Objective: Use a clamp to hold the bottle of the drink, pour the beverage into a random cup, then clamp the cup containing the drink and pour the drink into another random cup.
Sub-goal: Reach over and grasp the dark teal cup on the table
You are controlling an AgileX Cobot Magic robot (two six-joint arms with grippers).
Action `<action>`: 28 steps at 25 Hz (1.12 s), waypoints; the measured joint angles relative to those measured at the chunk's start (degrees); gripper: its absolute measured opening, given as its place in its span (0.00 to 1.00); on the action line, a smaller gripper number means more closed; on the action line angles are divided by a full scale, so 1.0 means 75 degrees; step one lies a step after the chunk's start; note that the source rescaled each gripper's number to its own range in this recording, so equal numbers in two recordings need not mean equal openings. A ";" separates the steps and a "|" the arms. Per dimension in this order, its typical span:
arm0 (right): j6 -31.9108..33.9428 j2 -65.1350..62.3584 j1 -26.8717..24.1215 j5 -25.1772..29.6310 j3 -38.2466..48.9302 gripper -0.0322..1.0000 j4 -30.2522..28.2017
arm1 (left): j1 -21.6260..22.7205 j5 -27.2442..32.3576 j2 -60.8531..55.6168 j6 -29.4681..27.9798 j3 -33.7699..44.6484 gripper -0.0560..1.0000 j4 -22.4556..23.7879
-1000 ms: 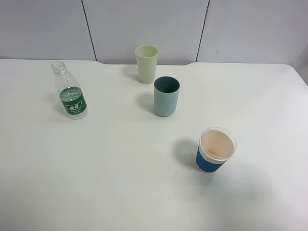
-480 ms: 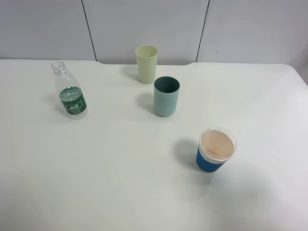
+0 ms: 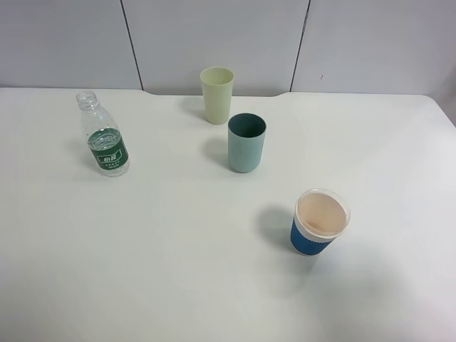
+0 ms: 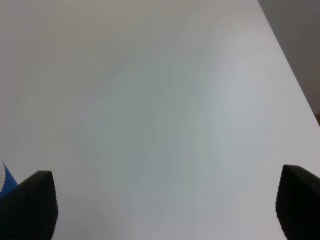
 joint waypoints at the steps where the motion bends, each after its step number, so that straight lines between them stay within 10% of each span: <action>1: 0.0000 0.0000 0.0000 0.0000 0.0000 0.80 0.0000 | 0.0000 0.0000 0.0000 0.0000 0.0000 1.00 0.0000; 28: 0.0000 0.0000 0.0000 0.0000 0.0000 0.80 0.0000 | 0.0000 0.0000 0.0000 -0.0012 0.0000 1.00 0.0000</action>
